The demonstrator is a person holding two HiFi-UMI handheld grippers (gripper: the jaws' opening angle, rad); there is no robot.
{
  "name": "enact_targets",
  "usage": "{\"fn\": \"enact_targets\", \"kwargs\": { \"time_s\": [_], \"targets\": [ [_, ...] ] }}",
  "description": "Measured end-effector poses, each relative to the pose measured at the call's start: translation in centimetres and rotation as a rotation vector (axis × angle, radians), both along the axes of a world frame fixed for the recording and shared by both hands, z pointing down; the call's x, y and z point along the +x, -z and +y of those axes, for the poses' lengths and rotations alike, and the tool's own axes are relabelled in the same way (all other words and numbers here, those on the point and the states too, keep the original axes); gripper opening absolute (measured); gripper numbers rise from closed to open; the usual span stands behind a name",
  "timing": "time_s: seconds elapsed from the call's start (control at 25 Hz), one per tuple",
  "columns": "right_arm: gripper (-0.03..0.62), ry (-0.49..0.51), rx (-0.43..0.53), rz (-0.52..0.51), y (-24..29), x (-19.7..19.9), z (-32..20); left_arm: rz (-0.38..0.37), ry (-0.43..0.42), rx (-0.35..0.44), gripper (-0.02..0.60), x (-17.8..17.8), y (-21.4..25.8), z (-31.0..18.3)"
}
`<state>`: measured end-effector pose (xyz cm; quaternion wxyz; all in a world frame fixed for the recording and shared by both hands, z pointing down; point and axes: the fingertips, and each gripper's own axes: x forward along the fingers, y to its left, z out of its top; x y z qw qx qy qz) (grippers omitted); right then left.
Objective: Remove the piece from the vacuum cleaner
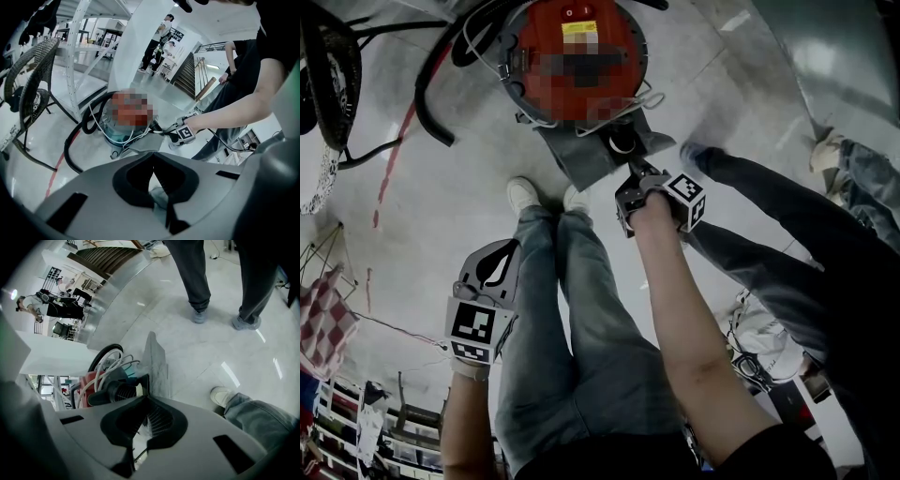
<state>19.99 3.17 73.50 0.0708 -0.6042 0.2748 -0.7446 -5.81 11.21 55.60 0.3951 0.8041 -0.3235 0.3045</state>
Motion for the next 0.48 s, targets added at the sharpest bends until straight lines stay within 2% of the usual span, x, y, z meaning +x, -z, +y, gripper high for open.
{"fn": "enact_targets", "kwargs": {
  "time_s": [0.48],
  "targets": [
    [0.034,0.032,0.039,-0.001,-1.3,0.0,0.3,0.0,-0.009,-0.003,0.018,0.1,-0.6,-0.1]
  ]
}}
